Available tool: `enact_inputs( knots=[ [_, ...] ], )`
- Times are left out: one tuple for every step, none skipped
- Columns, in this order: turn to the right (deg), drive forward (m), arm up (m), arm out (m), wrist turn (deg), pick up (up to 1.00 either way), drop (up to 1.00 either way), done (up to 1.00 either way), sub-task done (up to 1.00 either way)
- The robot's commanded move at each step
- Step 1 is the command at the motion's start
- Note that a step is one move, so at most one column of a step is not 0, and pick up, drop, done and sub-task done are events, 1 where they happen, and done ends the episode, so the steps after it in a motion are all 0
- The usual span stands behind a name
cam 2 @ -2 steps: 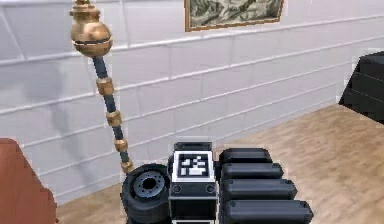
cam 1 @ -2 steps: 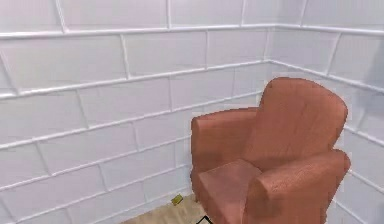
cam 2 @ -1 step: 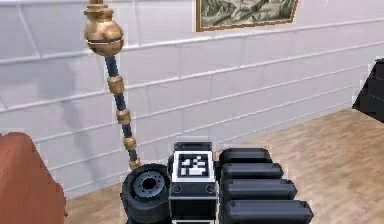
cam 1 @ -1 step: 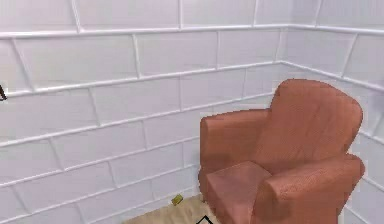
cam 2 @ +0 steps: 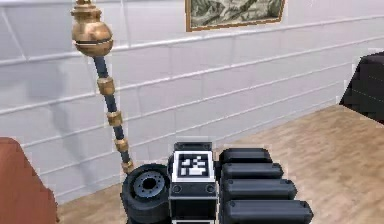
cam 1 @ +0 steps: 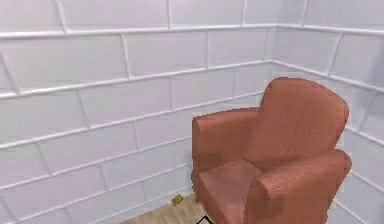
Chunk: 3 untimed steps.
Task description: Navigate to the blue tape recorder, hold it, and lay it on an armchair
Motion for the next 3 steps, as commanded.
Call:
enact_inputs(
  knots=[
    [45.0,0.00,0.00,0.00,0.0,0.00,0.00,0.00,0.00],
    [9.0,0.00,0.00,0.00,0.0,0.00,0.00,0.00,0.00],
    [0.0,0.35,0.00,0.00,0.0,0.00,0.00,0.00,0.00]
  ],
)
